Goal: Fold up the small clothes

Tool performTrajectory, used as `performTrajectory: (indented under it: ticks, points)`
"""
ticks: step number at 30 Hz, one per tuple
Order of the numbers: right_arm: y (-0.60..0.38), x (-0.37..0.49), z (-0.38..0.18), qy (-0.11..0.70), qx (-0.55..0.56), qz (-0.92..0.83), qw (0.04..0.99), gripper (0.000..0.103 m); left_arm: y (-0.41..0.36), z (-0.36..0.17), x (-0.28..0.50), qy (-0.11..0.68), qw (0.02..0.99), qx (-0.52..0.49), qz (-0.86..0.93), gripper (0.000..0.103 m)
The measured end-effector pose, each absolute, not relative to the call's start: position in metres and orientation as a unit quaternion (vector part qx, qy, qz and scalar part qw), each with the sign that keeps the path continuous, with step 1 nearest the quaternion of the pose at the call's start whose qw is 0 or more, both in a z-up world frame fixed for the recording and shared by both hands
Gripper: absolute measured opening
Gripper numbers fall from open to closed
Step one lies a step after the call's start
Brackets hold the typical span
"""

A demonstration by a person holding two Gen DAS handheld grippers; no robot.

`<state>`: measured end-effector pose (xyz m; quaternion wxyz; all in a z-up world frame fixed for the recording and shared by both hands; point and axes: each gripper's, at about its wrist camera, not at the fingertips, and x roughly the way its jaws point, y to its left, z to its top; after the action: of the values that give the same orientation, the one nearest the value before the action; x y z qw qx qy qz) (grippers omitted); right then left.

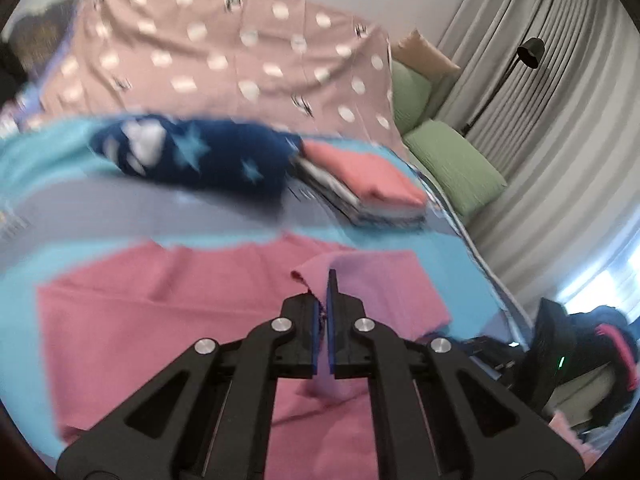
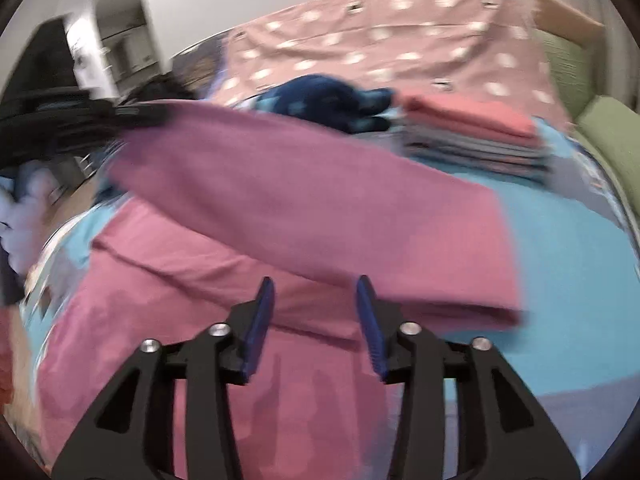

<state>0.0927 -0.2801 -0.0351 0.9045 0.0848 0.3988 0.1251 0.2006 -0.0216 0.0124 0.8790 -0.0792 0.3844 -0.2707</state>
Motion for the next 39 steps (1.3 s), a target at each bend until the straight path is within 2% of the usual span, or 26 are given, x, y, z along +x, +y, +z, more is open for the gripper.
performTrajectory:
  ticks: [4, 6, 11, 16, 18, 19, 20, 23, 27, 28, 29, 31, 35, 39]
  points:
    - [-0.305, 0.091, -0.040, 0.407, 0.104, 0.078, 0.904, 0.048, 0.018, 0.007, 0.205, 0.392, 0.897, -0.038, -0.200, 0.003]
    - [-0.306, 0.093, -0.048, 0.420, 0.085, 0.052, 0.902, 0.052, 0.038, -0.004, 0.211, 0.411, 0.893, -0.050, -0.174, 0.003]
    - [-0.305, 0.100, -0.074, 0.458, 0.087, 0.034, 0.884, 0.052, 0.062, -0.025, 0.217, 0.431, 0.886, -0.075, -0.156, 0.003]
    - [-0.297, 0.103, -0.062, 0.447, 0.085, 0.032, 0.890, 0.052, 0.073, 0.000, 0.211, 0.404, 0.892, -0.102, -0.175, 0.003]
    - [-0.291, 0.096, -0.046, 0.419, 0.082, 0.039, 0.903, 0.052, 0.064, 0.015, 0.211, 0.392, 0.896, -0.098, -0.186, 0.003]
    - [-0.284, 0.093, -0.038, 0.412, 0.091, 0.081, 0.903, 0.043, 0.057, 0.022, 0.211, 0.387, 0.897, -0.091, -0.194, 0.003]
    - [-0.279, 0.092, -0.034, 0.412, 0.105, 0.115, 0.898, 0.027, 0.049, 0.029, 0.211, 0.384, 0.896, -0.087, -0.204, 0.003]
    - [-0.256, 0.101, -0.043, 0.439, 0.160, 0.212, 0.858, 0.011, 0.026, 0.045, 0.213, 0.376, 0.895, -0.077, -0.229, 0.003]
    - [-0.233, 0.136, -0.075, 0.462, 0.151, 0.166, 0.858, 0.010, 0.002, 0.062, 0.211, 0.359, 0.896, -0.077, -0.248, 0.003]
    - [-0.236, 0.140, -0.077, 0.460, 0.148, 0.144, 0.863, 0.004, -0.001, 0.066, 0.209, 0.353, 0.899, -0.074, -0.250, 0.003]
    - [-0.247, 0.143, -0.079, 0.457, 0.157, 0.106, 0.869, 0.003, -0.003, 0.070, 0.206, 0.344, 0.904, -0.065, -0.244, 0.003]
    - [-0.274, 0.138, -0.080, 0.451, 0.205, 0.057, 0.867, 0.003, 0.000, 0.073, 0.203, 0.337, 0.910, -0.057, -0.234, 0.003]
    - [-0.305, 0.126, -0.086, 0.450, 0.235, 0.023, 0.861, 0.007, 0.021, 0.062, 0.211, 0.347, 0.912, -0.069, -0.208, 0.003]
    - [-0.307, 0.119, -0.087, 0.448, 0.224, 0.036, 0.865, 0.008, 0.043, 0.043, 0.220, 0.369, 0.905, -0.090, -0.191, 0.003]
